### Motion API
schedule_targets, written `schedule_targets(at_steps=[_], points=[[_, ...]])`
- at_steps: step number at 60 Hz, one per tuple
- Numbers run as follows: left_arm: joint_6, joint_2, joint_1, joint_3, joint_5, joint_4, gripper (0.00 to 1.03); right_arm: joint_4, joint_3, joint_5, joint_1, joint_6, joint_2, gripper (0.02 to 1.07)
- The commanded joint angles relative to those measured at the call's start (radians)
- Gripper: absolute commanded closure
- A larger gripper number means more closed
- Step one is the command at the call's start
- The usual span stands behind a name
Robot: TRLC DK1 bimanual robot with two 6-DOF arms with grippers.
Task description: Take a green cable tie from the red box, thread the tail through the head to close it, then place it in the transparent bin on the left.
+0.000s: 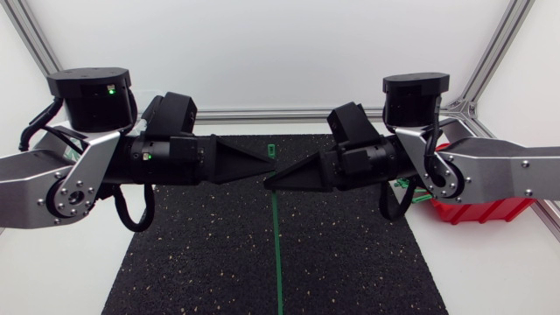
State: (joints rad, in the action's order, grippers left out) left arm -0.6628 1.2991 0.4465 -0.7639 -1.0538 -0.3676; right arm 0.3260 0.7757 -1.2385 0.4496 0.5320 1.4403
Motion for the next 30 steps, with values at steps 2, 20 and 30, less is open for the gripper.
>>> schedule_targets(at_steps=[2,20,30], points=[[-0.034,0.006,0.015,0.0,-0.021,-0.028,0.88,0.007,-0.033,0.008,-0.003,0.028,0.0,1.02],[-0.037,0.006,0.012,0.0,-0.015,-0.028,0.88,0.008,-0.041,0.011,-0.003,0.026,-0.017,1.02],[-0.04,0.008,0.011,-0.002,-0.009,-0.028,0.99,0.015,-0.047,0.013,0.001,0.028,-0.023,1.02]])
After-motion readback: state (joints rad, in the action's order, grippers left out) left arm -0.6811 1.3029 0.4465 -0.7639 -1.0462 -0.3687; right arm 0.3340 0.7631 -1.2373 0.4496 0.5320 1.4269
